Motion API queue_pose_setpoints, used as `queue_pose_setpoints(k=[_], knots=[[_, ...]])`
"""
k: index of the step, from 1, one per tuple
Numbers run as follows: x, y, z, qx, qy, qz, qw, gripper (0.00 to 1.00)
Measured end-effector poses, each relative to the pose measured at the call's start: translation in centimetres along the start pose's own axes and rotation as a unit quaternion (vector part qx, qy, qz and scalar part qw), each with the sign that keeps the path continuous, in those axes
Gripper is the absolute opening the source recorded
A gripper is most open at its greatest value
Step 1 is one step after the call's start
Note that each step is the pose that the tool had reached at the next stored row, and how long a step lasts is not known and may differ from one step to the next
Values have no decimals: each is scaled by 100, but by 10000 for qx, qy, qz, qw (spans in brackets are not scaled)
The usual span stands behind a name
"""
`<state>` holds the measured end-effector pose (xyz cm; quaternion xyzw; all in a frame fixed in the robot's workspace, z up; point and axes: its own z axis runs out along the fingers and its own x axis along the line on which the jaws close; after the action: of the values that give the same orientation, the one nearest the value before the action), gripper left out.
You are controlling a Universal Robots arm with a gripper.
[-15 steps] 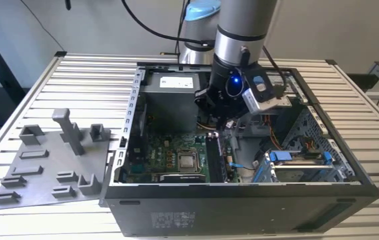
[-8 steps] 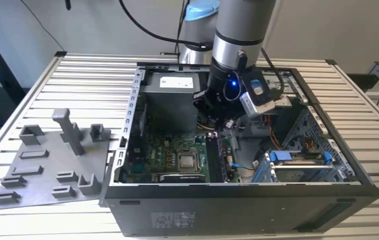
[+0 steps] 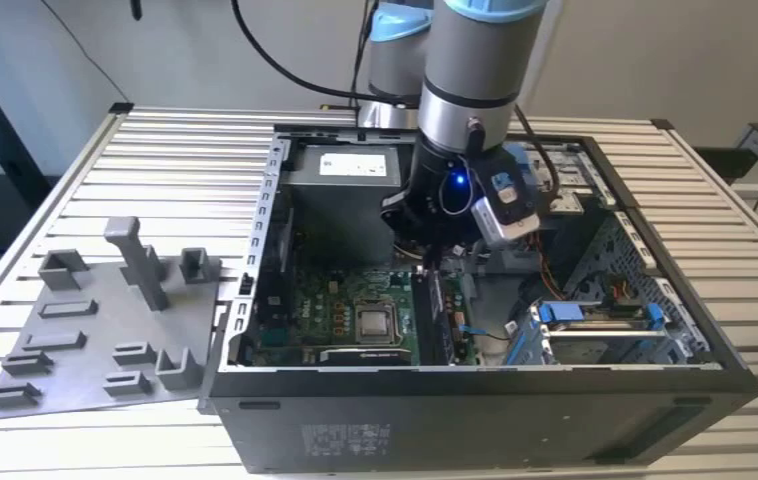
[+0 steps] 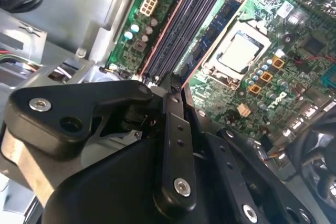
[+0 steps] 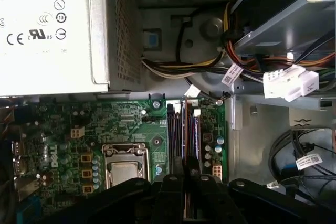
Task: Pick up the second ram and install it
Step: 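Insert the second ram into the second slot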
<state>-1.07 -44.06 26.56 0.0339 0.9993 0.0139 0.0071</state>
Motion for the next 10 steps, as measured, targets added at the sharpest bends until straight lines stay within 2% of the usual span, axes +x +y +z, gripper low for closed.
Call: queue_pose_setpoints(k=[10], knots=[[24, -8, 177, 1, 26, -1, 10000, 15]])
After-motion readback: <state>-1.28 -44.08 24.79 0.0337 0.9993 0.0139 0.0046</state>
